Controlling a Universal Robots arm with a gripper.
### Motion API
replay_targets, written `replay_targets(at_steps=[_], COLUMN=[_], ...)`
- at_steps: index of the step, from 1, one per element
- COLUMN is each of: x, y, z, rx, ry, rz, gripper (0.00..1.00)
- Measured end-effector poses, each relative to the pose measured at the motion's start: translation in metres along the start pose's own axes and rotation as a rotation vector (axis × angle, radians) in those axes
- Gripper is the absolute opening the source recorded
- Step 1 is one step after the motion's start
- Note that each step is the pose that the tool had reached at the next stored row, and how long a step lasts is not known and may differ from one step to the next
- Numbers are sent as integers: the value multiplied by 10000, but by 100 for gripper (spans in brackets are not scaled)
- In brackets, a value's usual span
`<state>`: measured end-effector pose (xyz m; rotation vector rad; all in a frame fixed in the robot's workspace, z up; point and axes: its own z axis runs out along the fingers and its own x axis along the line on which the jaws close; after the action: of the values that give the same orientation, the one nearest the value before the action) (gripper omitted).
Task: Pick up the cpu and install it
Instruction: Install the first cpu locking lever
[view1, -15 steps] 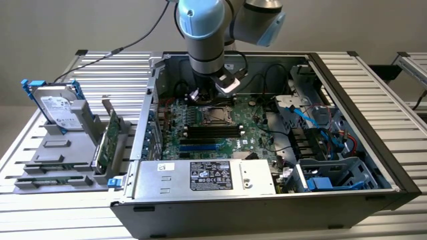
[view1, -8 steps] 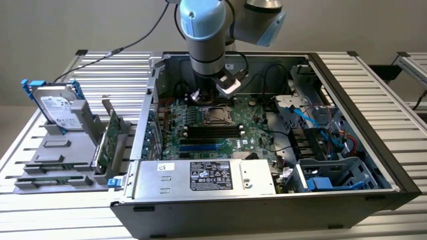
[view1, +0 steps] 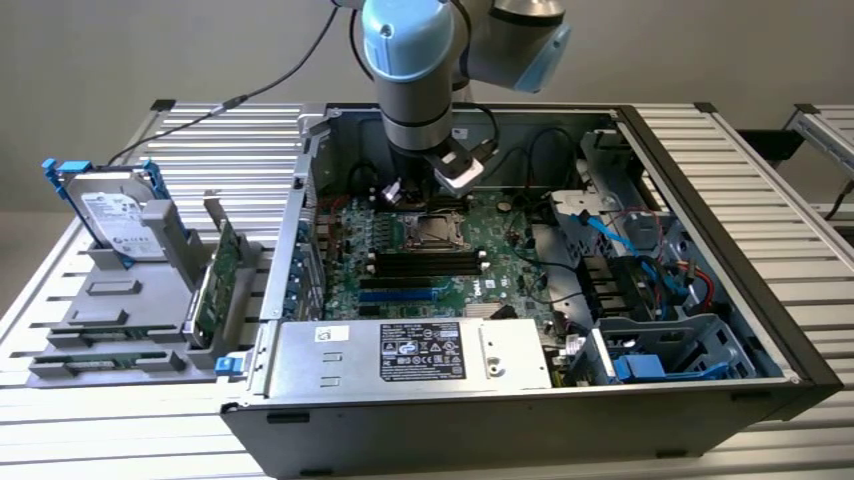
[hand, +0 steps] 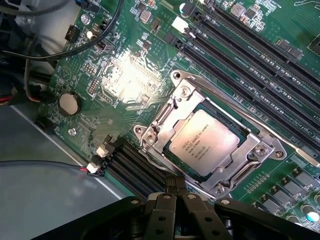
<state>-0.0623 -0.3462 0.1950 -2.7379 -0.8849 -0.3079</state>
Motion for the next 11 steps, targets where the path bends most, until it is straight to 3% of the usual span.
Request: replay_targets(at_steps=[8,11], x=[1,3], y=[1,2], z=[0,0], rx=[0,-27], ry=[1,15], rz=[6,96], gripper=[11,11])
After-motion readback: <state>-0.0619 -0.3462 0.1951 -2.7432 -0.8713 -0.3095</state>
